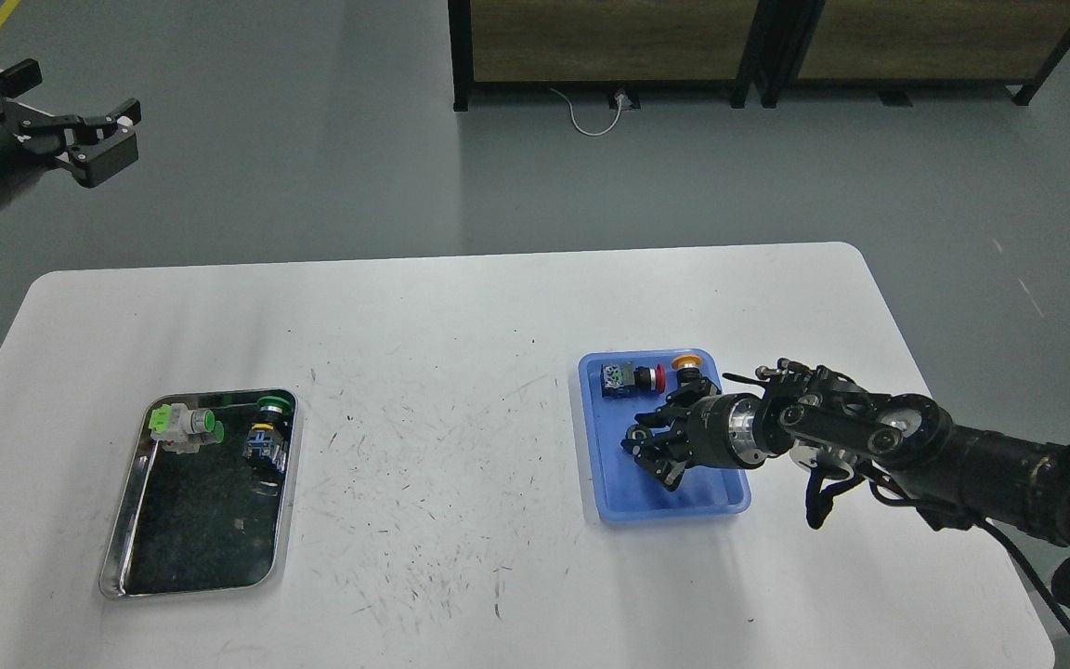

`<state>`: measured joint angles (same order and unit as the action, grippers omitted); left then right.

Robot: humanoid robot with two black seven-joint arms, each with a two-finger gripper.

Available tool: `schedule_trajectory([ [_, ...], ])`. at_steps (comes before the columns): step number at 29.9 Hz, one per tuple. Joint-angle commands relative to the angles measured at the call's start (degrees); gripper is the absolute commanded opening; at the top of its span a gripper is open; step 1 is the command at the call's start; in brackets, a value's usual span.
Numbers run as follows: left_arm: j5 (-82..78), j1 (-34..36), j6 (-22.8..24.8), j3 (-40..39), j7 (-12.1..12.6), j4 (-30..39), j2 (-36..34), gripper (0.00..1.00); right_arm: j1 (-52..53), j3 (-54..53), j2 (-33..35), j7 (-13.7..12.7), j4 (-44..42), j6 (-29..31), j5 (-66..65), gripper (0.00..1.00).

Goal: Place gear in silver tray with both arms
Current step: 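Grasp a small black gear in the blue tray with the right gripper, then lift the gear and carry it toward the silver tray, setting it on the table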

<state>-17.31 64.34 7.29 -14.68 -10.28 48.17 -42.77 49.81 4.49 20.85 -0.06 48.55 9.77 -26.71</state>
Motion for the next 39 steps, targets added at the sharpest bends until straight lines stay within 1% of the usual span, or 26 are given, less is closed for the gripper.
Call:
schedule_trajectory([
  [1,0.0,0.1,0.0,0.0,0.0,0.0,-0.2,0.98,1.3,-2.4,2.0,0.1,1.5,1.3,0.4,0.18],
  [4,0.0,0.0,0.0,-0.1,0.0,0.0,-0.6,0.98,3.9,-2.4,3.1,0.3,3.7,2.3,0.9,0.19],
  [8,0.0,0.0,-0.1,-0.7,0.1,0.0,-0.6,0.98,7.5,-1.8,1.6,0.4,3.9,4.0,2.4,0.2],
  [12,0.0,-0.1,-1.1,-0.8,0.1,0.0,-0.6,0.98,9.4,-0.3,-4.8,0.4,3.5,4.2,3.9,0.22],
  [17,0.1,-0.5,-2.5,-0.8,0.2,0.0,-0.3,0.98,9.7,3.9,-13.4,0.4,0.9,4.2,3.9,0.22],
  [24,0.1,-0.5,-3.0,-0.8,0.2,0.0,-0.6,0.98,8.8,5.6,-20.8,0.4,-3.4,4.3,3.9,0.23],
  [34,0.1,-0.5,-3.0,-0.9,0.2,0.1,-0.9,0.98,8.0,8.0,-20.8,0.4,-7.5,4.7,3.9,0.24],
  [39,0.2,-0.5,-3.0,-1.1,0.2,0.2,-1.0,0.98,8.0,8.1,-20.8,0.6,-8.0,4.9,3.9,0.24],
])
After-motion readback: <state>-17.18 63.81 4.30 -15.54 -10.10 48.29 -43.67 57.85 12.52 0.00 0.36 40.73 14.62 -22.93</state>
